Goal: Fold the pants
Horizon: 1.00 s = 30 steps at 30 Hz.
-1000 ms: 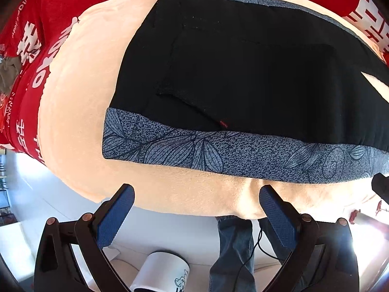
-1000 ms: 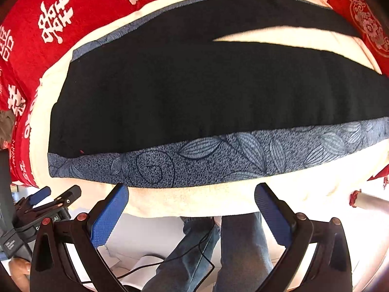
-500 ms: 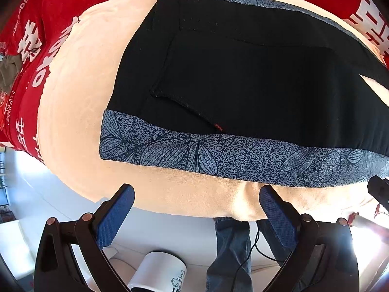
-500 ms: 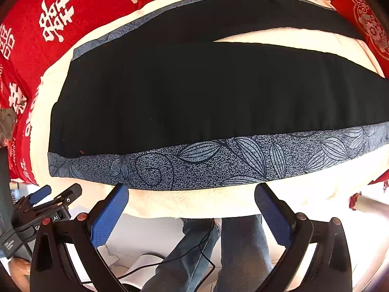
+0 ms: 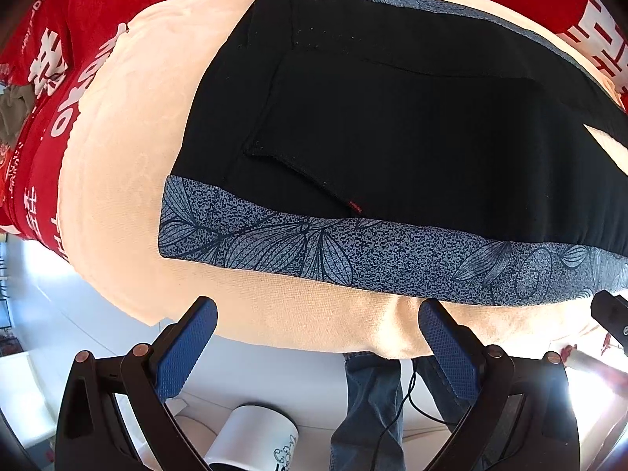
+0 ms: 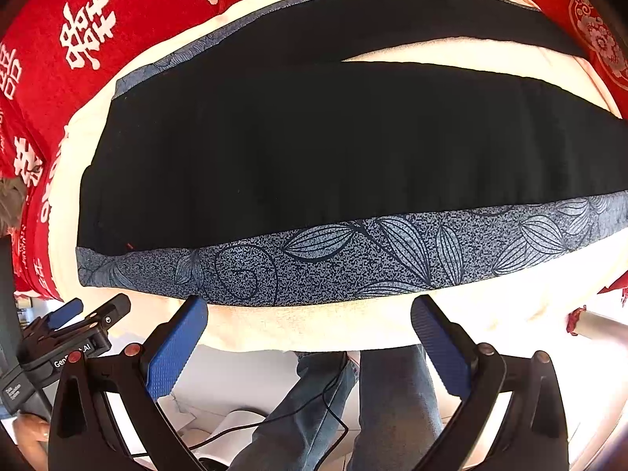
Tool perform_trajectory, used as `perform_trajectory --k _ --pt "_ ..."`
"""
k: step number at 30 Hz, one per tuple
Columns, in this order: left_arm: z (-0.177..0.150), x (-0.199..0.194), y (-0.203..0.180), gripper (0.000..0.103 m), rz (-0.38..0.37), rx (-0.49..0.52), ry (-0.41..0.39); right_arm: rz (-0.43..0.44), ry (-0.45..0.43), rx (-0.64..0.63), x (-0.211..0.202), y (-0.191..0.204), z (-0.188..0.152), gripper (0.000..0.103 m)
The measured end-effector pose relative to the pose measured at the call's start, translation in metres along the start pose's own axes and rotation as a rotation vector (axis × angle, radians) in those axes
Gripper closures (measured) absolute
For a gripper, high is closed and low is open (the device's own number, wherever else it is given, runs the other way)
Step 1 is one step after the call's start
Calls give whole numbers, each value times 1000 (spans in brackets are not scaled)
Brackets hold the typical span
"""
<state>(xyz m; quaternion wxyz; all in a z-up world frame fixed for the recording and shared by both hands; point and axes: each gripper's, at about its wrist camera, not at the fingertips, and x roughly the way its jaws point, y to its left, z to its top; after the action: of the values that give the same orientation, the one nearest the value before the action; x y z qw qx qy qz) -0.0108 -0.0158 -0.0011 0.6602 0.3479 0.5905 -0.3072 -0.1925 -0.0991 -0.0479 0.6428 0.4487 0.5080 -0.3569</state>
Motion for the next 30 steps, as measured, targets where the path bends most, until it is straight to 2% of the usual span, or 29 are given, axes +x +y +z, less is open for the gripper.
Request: perform_trajectory --k 10,14,16,20,25,29,30 --pt "3 2 8 0 -25 -19 -6 19 3 3 3 3 -3 0" --pt "4 4 13 0 -52 -40 -4 67 6 15 4 3 -3 0" --pt "3 4 20 0 -80 -59 -10 120 9 29 5 3 -2 0" --pt "0 7 39 0 -169 -107 -29 351 49 62 12 5 -3 0" --pt "-3 15 50 0 -231 -140 -22 503 102 73 30 17 -10 0" --pt "-7 25 58 0 -306 -198 3 585 158 144 63 17 -20 23" --pt "-8 28 60 0 -317 -209 1 608 167 163 70 15 -22 24"
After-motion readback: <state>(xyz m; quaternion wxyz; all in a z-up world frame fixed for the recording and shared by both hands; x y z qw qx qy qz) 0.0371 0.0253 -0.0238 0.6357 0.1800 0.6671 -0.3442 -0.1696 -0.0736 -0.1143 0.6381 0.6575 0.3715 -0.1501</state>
